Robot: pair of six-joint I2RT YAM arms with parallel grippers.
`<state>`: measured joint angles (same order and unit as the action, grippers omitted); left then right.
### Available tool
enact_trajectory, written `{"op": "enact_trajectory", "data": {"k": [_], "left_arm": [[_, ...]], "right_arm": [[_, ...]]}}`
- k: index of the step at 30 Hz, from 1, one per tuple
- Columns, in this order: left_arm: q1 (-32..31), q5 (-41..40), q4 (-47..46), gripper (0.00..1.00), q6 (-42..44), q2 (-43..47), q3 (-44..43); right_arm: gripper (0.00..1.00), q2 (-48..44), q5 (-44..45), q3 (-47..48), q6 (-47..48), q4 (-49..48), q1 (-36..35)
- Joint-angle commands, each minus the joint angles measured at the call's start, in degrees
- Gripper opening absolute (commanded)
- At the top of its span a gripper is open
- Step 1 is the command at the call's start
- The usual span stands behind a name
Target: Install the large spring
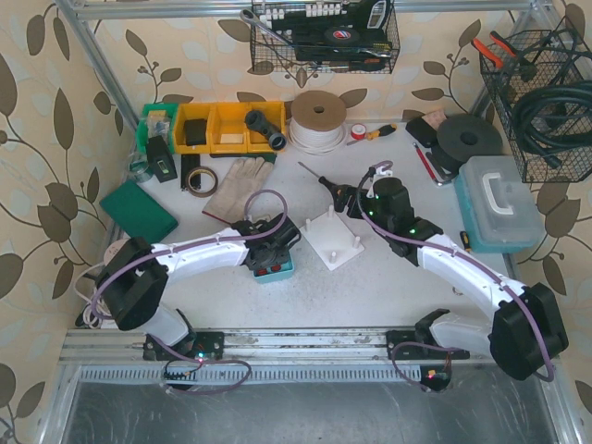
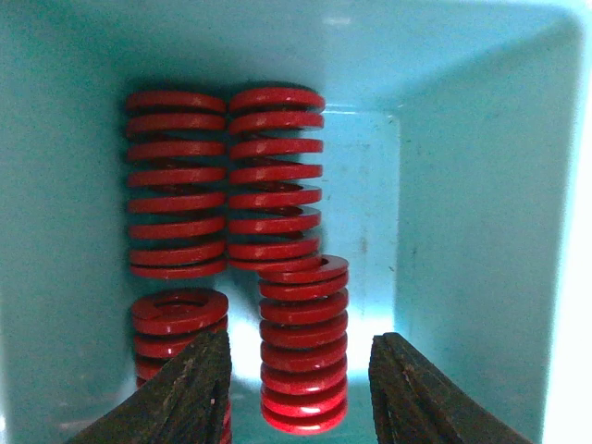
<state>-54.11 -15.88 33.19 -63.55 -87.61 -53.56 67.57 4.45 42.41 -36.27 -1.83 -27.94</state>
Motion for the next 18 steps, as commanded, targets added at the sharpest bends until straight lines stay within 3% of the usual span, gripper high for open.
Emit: {"op": "enact_trajectory", "data": {"k": [1,18], "left_arm": [[-0.47,0.69,0.1,0.47,-0.5,-1.79,-1.48],[-0.47,0.85,0.44,0.47,-0.3,-6.88,-2.89]], "right_arm": [[0.99,0.46,-1.02,-0.49,-0.55,-1.27,0.34],[0.98,0.13,-1.64,-0.49,-0.38,-0.72,0.54]]}}
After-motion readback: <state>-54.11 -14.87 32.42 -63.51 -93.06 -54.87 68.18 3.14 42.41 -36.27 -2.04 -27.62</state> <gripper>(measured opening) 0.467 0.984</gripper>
